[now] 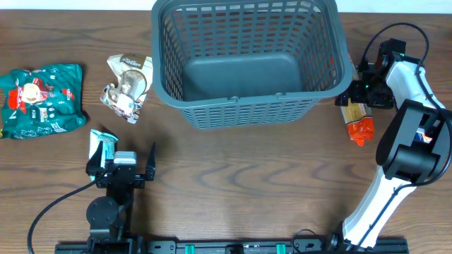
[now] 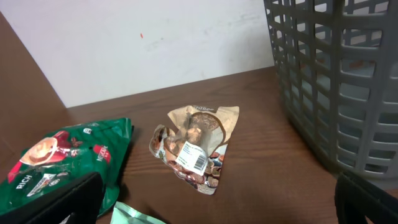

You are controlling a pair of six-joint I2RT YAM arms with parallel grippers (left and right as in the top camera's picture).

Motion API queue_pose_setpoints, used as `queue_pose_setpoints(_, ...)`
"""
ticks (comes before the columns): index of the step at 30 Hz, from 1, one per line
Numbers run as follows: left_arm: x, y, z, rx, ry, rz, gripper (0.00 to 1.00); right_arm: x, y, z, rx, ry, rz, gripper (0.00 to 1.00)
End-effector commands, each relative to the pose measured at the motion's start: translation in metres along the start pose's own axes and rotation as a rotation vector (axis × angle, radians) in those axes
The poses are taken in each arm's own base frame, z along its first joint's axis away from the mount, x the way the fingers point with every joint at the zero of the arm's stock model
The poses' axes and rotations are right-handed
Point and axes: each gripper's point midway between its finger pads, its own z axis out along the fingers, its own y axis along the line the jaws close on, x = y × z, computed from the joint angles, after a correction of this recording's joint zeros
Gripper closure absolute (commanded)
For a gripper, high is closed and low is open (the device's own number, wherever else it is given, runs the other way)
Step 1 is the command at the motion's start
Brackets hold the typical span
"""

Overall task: Pack container
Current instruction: 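Close the right gripper on the spaghetti pack and lift it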

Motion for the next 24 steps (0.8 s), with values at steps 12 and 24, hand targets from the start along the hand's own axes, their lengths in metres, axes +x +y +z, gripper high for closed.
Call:
queue_pose_setpoints(12,0.017,-0.002,0.002,0.003,0.045,0.014,0.01,-0.002,0.023,0.001,-0.116,-0.015,-0.07,0.98)
queue_pose_setpoints(24,0.017,-0.002,0.002,0.003,0.045,0.014,0.01,-0.031,0.004,-0.076,-0.024,-0.174,0.103,0.99)
